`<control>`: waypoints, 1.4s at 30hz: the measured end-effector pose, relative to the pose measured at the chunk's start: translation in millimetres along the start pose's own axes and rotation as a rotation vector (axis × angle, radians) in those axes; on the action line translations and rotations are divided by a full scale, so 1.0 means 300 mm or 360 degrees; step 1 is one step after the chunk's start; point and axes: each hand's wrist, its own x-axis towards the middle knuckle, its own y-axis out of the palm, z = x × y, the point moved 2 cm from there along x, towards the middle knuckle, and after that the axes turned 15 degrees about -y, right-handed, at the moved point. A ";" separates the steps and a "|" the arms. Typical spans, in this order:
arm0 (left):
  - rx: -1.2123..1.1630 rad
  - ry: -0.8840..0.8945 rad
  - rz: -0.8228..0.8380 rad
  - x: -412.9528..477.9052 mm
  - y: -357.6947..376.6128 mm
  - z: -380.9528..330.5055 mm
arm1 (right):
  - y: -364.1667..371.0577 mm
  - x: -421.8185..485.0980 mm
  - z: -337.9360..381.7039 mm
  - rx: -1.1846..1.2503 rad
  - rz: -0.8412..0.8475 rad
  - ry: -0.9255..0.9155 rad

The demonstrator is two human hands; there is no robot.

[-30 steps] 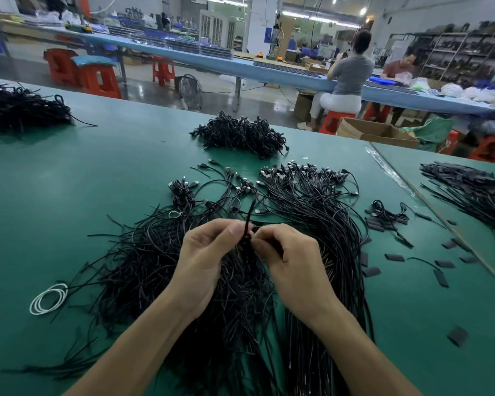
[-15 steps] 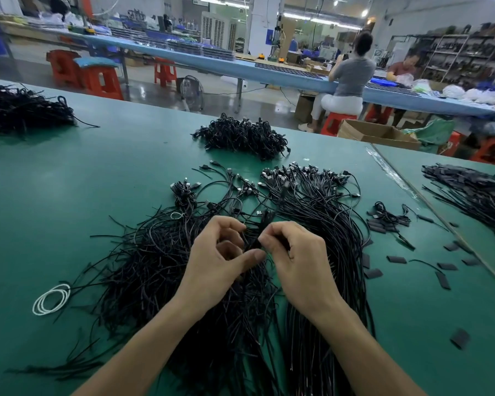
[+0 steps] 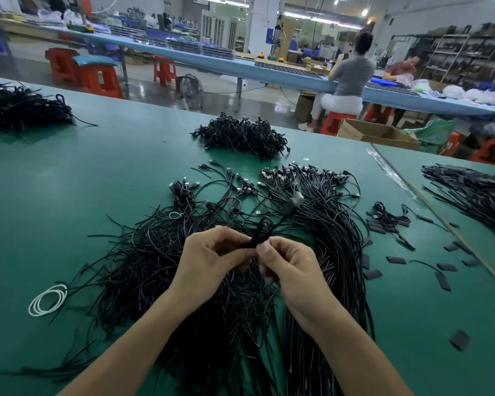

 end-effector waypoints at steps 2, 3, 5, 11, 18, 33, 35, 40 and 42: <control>0.0022 -0.0025 0.0035 0.011 -0.005 0.005 | 0.003 0.004 -0.010 0.0353 -0.0009 0.0187; 0.0077 -0.0036 0.0052 0.023 -0.005 0.007 | -0.001 0.010 -0.018 0.0449 -0.0042 0.0243; 0.0201 -0.0083 0.0040 0.062 -0.017 0.017 | -0.024 0.021 -0.044 0.0420 -0.0119 0.0290; 0.0045 -0.0509 -0.0601 0.299 -0.189 0.089 | -0.168 -0.020 -0.162 -0.0388 -0.0370 0.0426; 0.0191 -0.0654 -0.0961 0.540 -0.317 0.117 | -0.222 -0.049 -0.204 -0.0600 -0.0347 0.0483; 0.2070 -0.0480 -0.0183 0.445 -0.056 0.160 | -0.186 -0.032 -0.207 -0.0773 -0.0258 0.0494; 0.2045 -0.0446 -0.0239 0.438 -0.054 0.175 | -0.190 -0.037 -0.205 -0.0787 -0.0258 0.0497; 0.1655 -0.0394 -0.0323 0.422 -0.052 0.147 | -0.193 -0.040 -0.202 -0.0782 -0.0273 0.0517; 0.1429 -0.0339 -0.0371 0.408 -0.055 0.118 | -0.190 -0.038 -0.198 -0.0782 -0.0262 0.0523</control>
